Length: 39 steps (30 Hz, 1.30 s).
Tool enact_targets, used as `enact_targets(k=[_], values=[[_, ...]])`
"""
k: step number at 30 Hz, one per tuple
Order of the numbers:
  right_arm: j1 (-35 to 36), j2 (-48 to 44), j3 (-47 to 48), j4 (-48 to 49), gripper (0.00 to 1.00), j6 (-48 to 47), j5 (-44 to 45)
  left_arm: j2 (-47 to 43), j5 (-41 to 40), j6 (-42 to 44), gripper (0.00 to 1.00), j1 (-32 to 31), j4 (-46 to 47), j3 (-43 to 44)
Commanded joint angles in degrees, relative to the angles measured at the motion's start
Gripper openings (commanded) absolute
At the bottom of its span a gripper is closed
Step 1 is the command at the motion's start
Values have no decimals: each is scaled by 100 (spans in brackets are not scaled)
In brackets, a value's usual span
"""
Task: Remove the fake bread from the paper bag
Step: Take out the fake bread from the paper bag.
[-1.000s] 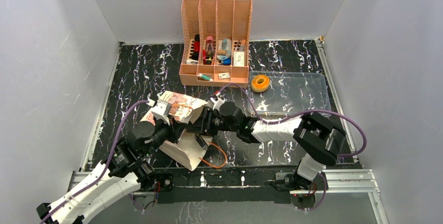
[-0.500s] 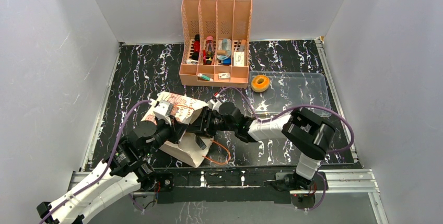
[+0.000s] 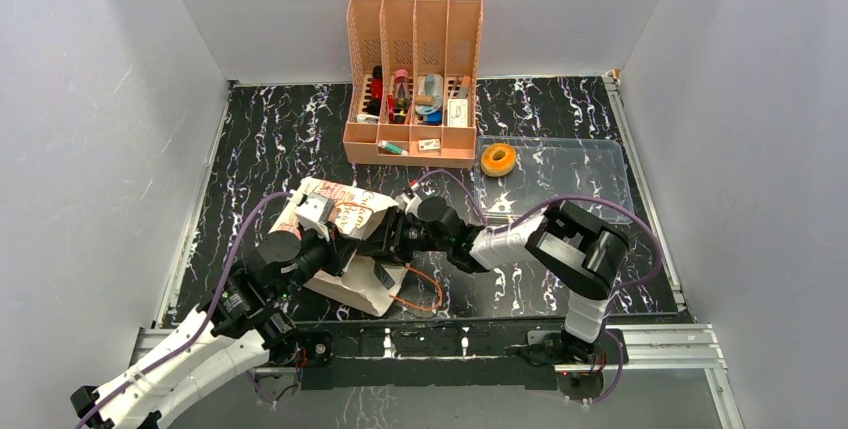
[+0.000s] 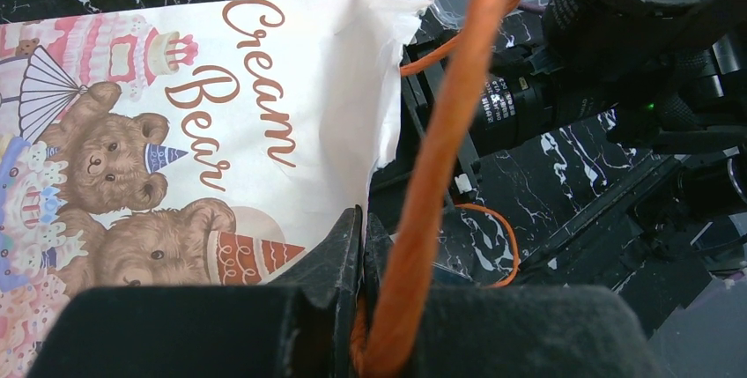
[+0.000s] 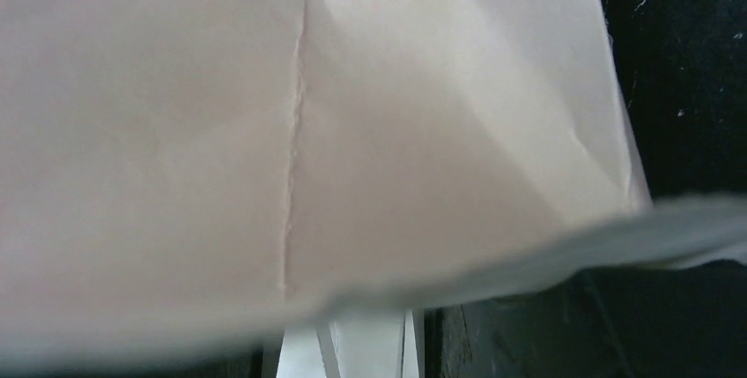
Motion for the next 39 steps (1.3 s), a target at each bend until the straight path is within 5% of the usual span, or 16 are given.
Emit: enact_targets(k=[1, 39], values=[[-38, 167, 286, 242, 45, 72, -132, -54, 291, 23, 0, -2, 488, 45], [-211, 1187, 1770, -795, 45, -291, -593, 518, 625, 403, 0, 0, 149, 267]])
